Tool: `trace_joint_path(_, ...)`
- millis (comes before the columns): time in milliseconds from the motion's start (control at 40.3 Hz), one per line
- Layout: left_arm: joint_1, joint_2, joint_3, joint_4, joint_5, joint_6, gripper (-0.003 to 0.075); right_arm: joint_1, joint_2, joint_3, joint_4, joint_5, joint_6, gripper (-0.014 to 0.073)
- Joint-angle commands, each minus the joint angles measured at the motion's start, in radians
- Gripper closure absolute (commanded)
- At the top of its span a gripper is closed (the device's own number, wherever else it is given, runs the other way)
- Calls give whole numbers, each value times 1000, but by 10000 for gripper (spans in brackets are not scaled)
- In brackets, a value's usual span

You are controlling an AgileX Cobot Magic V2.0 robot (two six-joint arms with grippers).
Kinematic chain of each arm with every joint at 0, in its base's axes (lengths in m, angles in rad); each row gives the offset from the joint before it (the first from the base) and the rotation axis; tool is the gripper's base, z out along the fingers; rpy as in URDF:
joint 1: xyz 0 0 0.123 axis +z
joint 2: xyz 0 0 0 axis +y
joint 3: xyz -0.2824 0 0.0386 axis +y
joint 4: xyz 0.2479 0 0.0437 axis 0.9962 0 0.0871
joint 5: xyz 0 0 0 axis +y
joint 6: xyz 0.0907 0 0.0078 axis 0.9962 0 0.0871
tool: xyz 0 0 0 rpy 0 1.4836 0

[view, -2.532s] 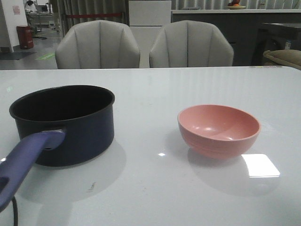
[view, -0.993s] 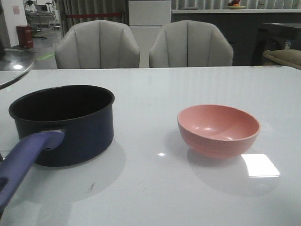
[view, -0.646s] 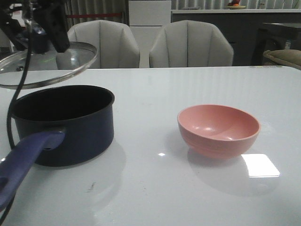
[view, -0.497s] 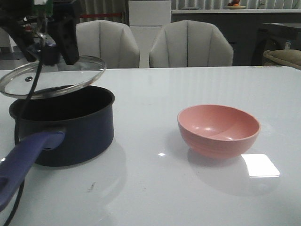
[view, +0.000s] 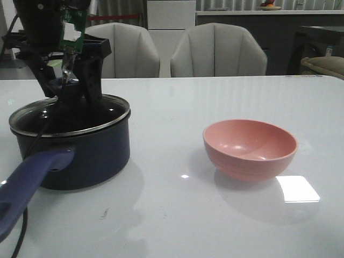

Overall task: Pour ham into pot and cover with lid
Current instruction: 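Bring the held glass lid over the pot with the left gripper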

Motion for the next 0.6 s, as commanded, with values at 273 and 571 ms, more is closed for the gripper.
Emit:
trace_joint_path(273, -8, -47, -34, 12, -56, -4, 301, 0, 6, -27, -2, -89, -11, 447)
trace_joint_path(571, -8, -54, -44, 40, -43, -4, 208, 0, 6, -27, -2, -89, -11, 447)
